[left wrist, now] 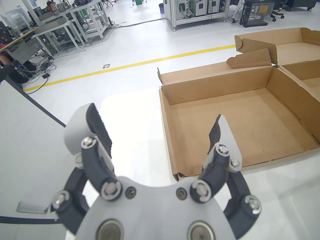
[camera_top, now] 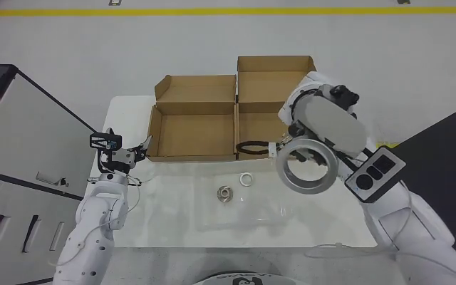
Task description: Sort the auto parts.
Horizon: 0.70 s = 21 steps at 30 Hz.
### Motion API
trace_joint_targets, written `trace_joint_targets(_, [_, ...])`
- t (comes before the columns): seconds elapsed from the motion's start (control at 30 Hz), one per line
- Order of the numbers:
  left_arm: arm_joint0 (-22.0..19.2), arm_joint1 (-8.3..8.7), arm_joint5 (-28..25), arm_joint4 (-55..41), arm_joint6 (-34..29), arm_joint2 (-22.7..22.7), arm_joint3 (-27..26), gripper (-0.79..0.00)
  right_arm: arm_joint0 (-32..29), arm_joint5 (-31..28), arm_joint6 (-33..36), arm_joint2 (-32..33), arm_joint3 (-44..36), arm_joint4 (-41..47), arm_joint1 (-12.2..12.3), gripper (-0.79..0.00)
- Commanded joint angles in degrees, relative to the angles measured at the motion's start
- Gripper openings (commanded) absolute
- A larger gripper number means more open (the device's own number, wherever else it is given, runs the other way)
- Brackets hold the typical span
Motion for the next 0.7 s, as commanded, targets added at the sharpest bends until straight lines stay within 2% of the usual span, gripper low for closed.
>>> trace_joint_targets(0.0, [0.00,0.00,0.00,0.00,0.00,0.00,0.00,0.000,-0.23,0.29,-0.66,0.00,-0.20,0.98,-0.30,-0.785])
trace_joint_targets(0.23, [0.00,0.00,0.00,0.00,0.00,0.00,0.00,0.000,-1.10,0.49,-1.44,0.16,-0.68,2.89,-1.12,-0.785])
trace_joint_targets(0.67, [0.00,0.00,0.00,0.00,0.00,0.00,0.00,0.000,-1.10,0.49,-1.44,0.16,-0.68,2.89,-1.12,-0.785])
